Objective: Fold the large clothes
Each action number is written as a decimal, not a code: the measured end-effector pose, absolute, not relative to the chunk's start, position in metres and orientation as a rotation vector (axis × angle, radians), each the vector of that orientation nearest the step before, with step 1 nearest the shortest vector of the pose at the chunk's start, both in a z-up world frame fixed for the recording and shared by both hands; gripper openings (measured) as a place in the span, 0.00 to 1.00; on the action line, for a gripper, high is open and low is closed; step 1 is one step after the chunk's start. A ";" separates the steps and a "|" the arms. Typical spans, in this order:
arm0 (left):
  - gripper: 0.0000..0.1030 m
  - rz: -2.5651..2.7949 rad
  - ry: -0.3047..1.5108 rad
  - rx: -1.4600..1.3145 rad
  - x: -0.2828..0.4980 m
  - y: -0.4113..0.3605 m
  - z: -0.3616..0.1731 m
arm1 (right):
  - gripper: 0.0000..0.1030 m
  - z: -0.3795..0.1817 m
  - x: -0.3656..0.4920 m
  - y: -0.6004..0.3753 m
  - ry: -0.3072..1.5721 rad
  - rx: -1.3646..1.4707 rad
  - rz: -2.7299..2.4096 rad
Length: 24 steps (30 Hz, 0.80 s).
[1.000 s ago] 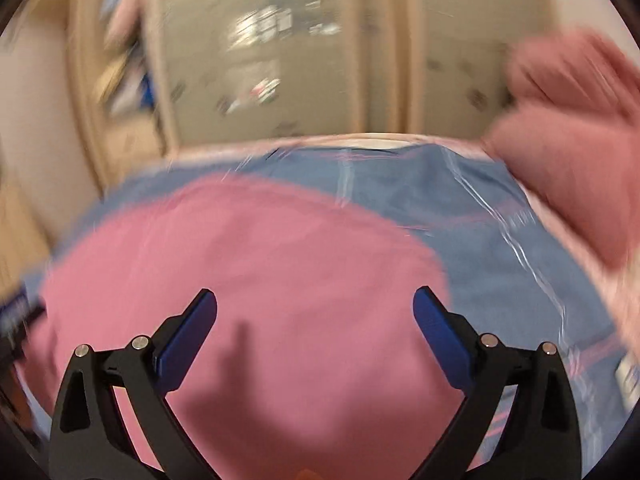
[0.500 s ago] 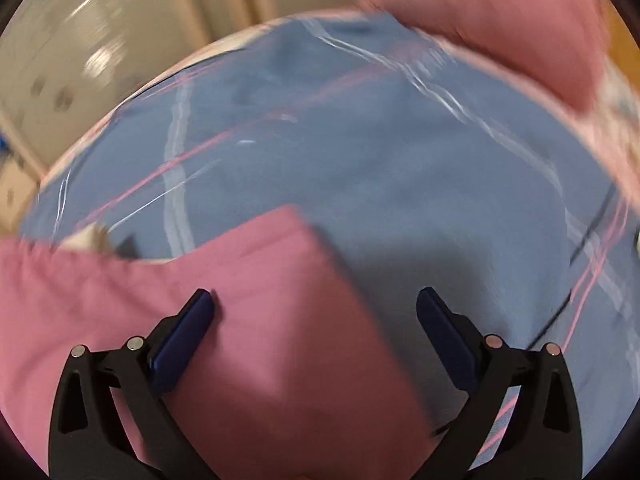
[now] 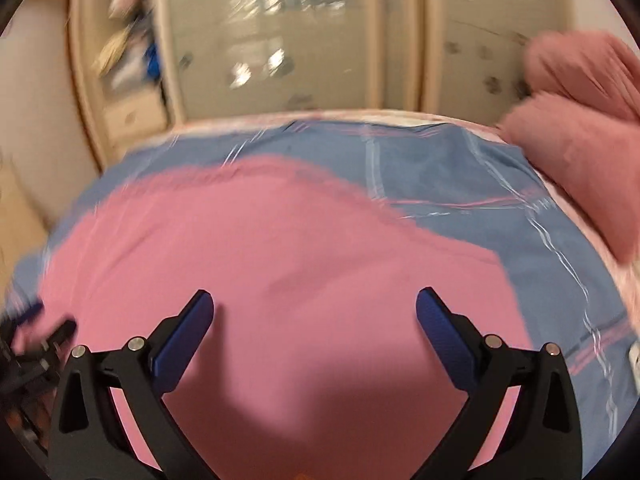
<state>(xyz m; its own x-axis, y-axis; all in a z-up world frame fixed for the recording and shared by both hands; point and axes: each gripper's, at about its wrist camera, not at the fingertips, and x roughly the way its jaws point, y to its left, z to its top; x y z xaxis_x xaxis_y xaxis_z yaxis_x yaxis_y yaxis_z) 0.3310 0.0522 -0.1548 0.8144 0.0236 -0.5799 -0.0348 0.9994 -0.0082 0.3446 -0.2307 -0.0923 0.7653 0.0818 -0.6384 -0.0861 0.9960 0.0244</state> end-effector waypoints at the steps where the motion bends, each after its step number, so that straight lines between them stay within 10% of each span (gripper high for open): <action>1: 0.98 0.031 0.621 -0.020 0.332 0.053 -0.155 | 0.99 -0.105 0.352 -0.223 0.721 -0.045 0.080; 16: 0.98 0.051 0.639 0.008 0.336 0.046 -0.168 | 0.99 -0.145 0.362 -0.202 0.709 -0.137 0.034; 24: 0.98 -0.009 0.517 0.058 0.258 0.002 -0.108 | 0.99 -0.087 0.223 -0.200 0.538 -0.074 -0.124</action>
<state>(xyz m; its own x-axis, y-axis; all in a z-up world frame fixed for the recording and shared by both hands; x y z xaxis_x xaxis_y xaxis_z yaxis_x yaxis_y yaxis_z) 0.2582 0.0025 -0.1078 0.8691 0.0063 -0.4946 0.0230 0.9983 0.0530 0.2234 -0.1996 -0.0874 0.8513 -0.1368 -0.5065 0.0980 0.9899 -0.1026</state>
